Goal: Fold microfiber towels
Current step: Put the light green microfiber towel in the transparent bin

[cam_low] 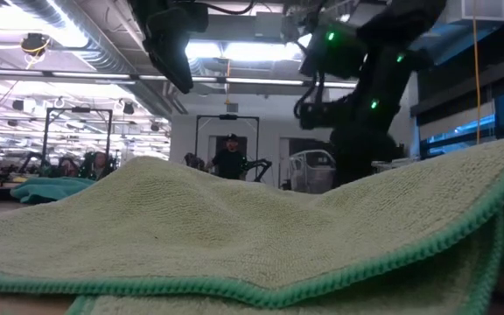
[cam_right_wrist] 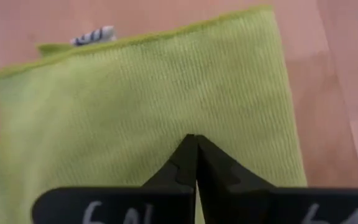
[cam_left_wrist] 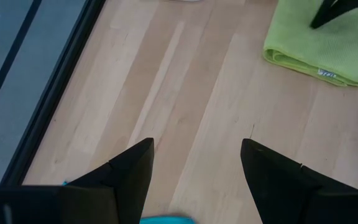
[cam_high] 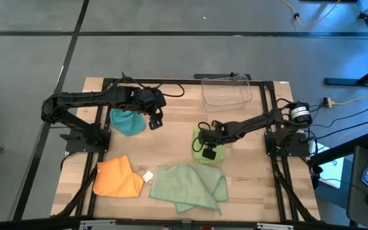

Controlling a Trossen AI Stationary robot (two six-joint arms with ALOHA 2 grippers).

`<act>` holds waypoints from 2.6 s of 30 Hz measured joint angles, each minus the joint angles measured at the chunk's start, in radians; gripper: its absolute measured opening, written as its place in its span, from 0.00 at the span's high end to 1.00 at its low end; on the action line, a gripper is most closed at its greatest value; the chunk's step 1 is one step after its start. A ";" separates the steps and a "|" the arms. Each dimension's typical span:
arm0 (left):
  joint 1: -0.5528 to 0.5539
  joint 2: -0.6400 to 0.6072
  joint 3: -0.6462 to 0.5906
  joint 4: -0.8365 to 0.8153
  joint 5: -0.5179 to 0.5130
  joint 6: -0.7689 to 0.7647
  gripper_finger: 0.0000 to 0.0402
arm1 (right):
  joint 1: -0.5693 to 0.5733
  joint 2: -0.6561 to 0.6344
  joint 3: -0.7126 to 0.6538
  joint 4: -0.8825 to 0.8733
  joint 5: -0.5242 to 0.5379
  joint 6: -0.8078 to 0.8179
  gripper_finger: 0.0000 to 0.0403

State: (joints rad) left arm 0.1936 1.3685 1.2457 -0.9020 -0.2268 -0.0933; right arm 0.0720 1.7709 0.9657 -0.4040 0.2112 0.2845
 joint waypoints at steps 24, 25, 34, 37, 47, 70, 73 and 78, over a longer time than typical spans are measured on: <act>0.000 0.000 -0.001 0.006 0.000 0.000 0.41 | 0.080 0.044 0.285 -0.388 0.075 0.061 0.99; 0.000 0.000 -0.001 0.006 0.000 0.000 0.41 | 0.098 0.044 0.286 -0.388 0.075 0.081 0.99; 0.000 0.000 -0.001 0.005 0.000 0.000 0.41 | 0.176 0.044 0.286 -0.369 0.067 0.172 0.96; 0.000 0.000 -0.001 0.005 0.000 0.000 0.41 | 0.172 0.044 0.286 -0.346 0.045 0.209 0.87; 0.000 0.000 -0.005 0.010 0.000 0.000 0.41 | 0.173 0.089 0.211 0.027 0.073 -0.025 0.44; 0.000 0.000 -0.143 0.085 0.000 -0.001 0.41 | 0.173 0.227 0.195 0.082 0.286 -0.078 0.49; 0.000 0.000 -0.143 0.085 0.000 -0.002 0.41 | 0.174 0.228 0.195 0.080 0.284 -0.080 0.57; 0.000 0.000 -0.143 0.085 0.000 -0.003 0.41 | 0.174 0.228 0.194 0.076 0.257 -0.080 0.68</act>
State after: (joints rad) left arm 0.1936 1.3685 1.1030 -0.8169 -0.2272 -0.0965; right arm 0.2459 1.9987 1.1599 -0.3275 0.4686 0.2047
